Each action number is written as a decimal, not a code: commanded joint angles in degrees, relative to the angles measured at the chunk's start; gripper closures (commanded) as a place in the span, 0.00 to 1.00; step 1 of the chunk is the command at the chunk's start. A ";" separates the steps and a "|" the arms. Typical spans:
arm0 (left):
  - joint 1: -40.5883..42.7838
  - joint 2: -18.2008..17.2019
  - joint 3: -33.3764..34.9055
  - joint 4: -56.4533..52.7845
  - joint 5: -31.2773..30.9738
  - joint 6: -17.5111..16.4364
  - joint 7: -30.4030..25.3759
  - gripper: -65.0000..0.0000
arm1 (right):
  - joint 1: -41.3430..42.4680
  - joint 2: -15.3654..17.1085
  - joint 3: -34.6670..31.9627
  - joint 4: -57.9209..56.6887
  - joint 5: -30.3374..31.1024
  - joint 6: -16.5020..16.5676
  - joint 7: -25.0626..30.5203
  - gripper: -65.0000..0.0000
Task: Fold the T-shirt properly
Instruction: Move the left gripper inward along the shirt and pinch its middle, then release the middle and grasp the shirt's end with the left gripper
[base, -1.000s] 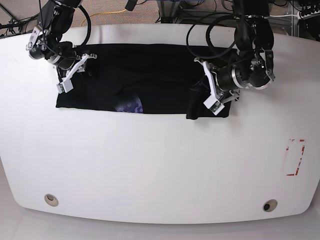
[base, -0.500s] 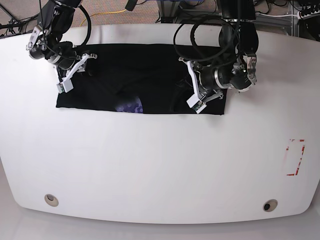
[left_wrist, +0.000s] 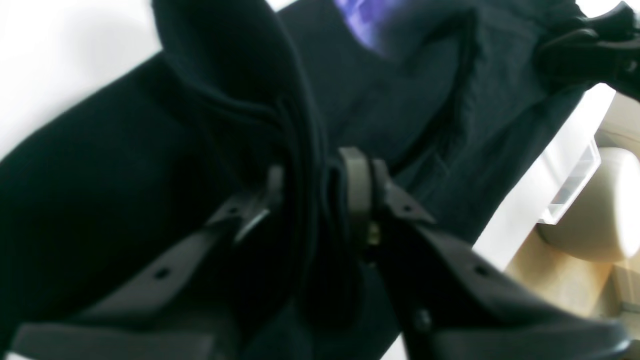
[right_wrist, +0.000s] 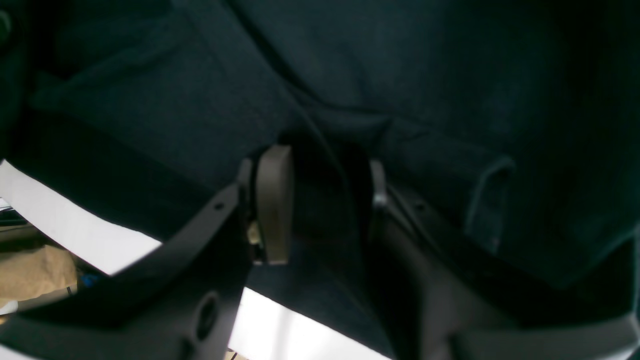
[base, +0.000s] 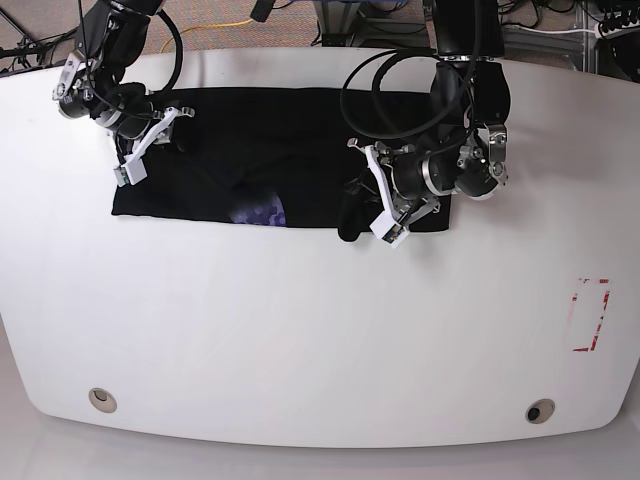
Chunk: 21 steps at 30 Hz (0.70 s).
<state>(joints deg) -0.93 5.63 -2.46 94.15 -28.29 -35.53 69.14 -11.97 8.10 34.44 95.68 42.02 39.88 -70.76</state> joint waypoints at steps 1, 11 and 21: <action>-1.22 0.39 1.62 1.02 -1.46 0.06 -0.70 0.66 | 0.41 0.65 0.16 1.07 0.93 0.12 0.65 0.71; -4.30 0.31 7.78 10.07 -14.74 -0.21 9.67 0.45 | 0.67 0.56 0.07 1.07 0.84 0.12 0.65 0.71; -2.37 -10.42 -0.84 12.27 -15.79 -0.30 9.84 0.45 | 1.72 0.56 0.07 1.07 0.84 0.12 0.56 0.71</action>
<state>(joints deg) -2.39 -3.03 -2.31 106.15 -43.05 -35.64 80.16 -11.07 8.12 34.41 95.68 41.82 39.90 -70.98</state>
